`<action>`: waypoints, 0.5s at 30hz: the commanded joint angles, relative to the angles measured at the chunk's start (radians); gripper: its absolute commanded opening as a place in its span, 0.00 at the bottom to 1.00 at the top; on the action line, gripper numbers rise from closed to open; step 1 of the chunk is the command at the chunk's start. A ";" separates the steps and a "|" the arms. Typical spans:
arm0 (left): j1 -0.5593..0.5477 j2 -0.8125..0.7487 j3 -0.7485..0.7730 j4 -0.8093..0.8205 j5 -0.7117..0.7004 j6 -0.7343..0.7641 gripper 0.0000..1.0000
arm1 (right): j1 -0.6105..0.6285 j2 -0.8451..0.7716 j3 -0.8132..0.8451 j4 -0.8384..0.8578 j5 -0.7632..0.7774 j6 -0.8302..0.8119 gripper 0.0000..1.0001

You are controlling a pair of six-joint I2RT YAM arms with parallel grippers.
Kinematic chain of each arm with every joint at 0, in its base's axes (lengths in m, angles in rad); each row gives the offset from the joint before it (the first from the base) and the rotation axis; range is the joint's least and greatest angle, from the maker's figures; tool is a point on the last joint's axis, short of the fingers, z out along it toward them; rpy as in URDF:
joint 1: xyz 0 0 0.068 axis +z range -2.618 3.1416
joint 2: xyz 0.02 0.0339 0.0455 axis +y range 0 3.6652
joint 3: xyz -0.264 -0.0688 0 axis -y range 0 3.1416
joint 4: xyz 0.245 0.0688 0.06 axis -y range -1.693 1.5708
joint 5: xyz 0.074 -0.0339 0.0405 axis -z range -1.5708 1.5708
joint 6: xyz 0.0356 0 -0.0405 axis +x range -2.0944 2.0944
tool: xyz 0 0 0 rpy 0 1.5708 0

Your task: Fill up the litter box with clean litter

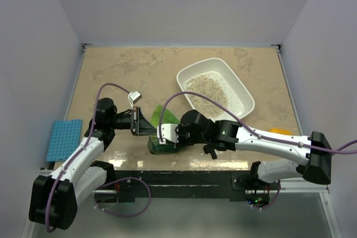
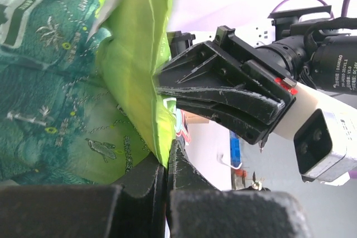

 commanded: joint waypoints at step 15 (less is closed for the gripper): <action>0.000 -0.162 0.601 -0.792 -0.544 0.871 0.41 | -0.045 0.051 0.065 -0.163 -0.065 0.113 0.00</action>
